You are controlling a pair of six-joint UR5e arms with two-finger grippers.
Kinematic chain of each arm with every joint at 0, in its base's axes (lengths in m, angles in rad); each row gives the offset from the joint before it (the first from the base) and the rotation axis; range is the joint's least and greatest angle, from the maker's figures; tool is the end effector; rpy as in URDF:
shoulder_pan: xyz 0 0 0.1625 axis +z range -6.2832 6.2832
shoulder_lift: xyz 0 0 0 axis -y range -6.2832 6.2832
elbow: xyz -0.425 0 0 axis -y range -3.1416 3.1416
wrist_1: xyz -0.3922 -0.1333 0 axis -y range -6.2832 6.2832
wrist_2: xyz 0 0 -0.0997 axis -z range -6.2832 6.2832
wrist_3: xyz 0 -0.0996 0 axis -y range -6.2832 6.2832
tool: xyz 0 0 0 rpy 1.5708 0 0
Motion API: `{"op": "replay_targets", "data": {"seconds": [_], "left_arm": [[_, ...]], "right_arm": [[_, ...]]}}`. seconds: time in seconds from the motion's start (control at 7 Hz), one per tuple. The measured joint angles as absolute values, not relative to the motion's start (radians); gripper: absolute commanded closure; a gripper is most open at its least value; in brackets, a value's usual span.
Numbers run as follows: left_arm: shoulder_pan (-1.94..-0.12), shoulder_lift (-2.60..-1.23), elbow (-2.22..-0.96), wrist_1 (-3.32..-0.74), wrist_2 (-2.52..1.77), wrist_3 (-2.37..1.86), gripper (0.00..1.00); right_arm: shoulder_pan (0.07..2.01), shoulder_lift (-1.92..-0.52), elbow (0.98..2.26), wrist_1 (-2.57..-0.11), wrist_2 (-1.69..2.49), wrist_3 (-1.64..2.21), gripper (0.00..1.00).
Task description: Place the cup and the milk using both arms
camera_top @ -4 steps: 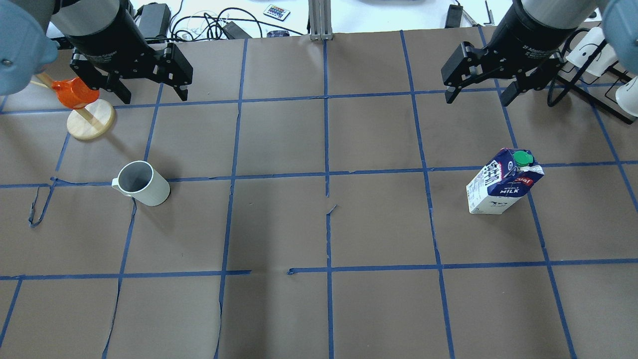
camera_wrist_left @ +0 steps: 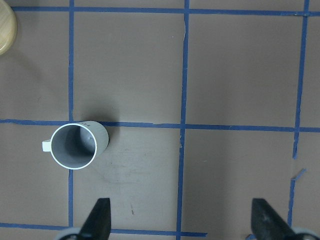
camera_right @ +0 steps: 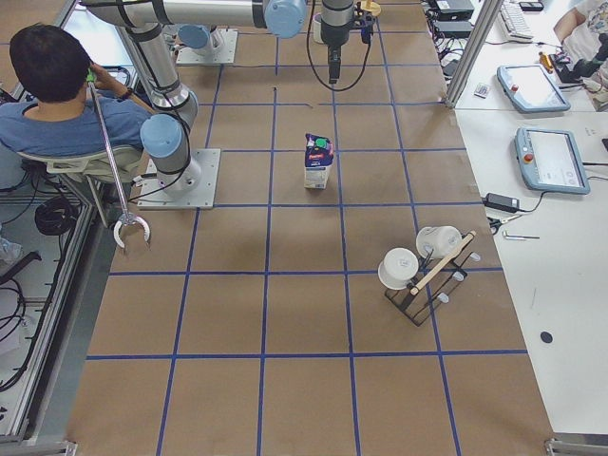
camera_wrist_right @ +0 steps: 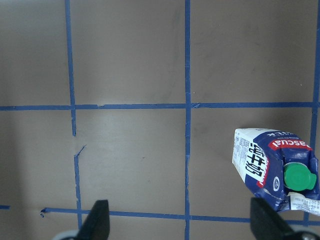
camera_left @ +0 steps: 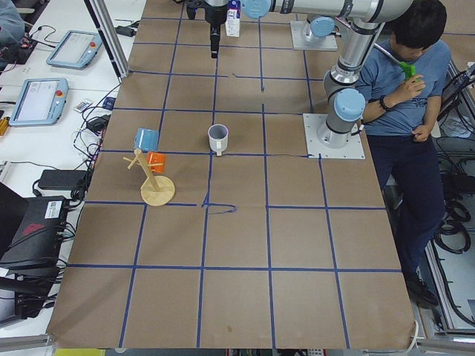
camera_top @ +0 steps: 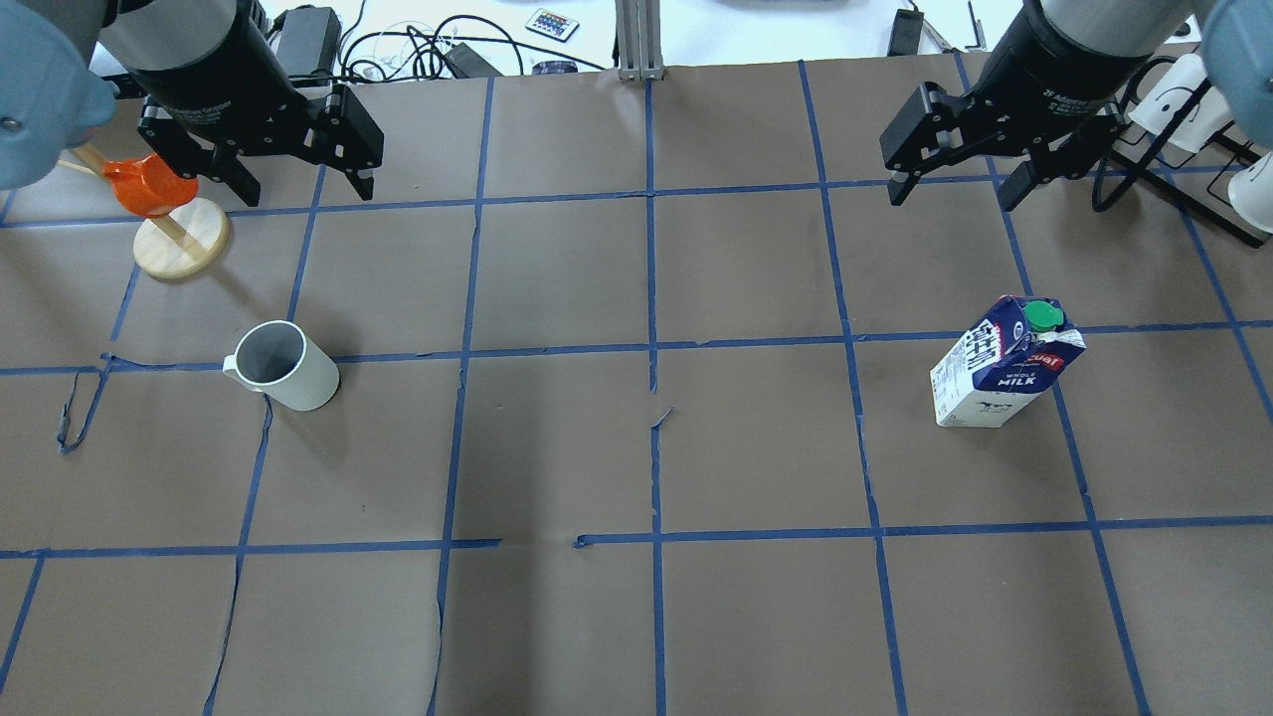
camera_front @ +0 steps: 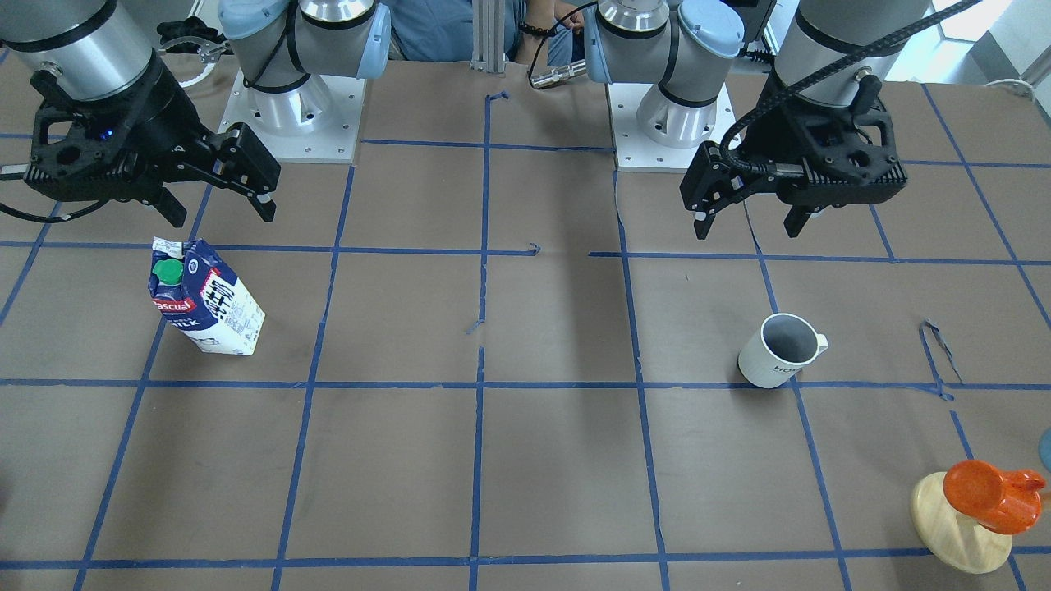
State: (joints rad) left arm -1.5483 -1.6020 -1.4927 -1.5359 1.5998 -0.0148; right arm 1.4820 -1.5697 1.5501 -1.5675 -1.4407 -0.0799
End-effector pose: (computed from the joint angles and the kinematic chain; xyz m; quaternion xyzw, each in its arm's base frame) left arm -0.1188 -0.5153 0.5146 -0.0192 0.9989 -0.0408 0.0146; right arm 0.1018 -0.5049 0.4981 0.0039 0.9978 -0.0136 0.0641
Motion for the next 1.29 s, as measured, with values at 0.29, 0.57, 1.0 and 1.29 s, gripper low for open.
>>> {"op": "replay_targets", "data": {"seconds": [0.29,0.57,1.0,1.29], "left_arm": [[-1.547,-1.6,-1.495,-1.537,1.6,-0.015,0.0],[-1.547,-1.598,-1.498,-1.538,1.6,-0.015,0.0],[-1.546,-1.597,-1.499,-1.54,1.6,-0.015,0.0],[-1.546,-1.597,-1.499,-1.54,1.6,-0.015,0.0]], "right_arm": [[1.475,-1.621,1.523,-1.585,-1.499,-0.08,0.0],[1.473,-1.612,1.511,-1.576,-1.558,-0.081,0.0],[1.476,-1.576,1.509,-1.544,-1.543,-0.014,0.0],[1.478,-1.548,1.507,-1.535,-1.541,0.006,0.0]]}}
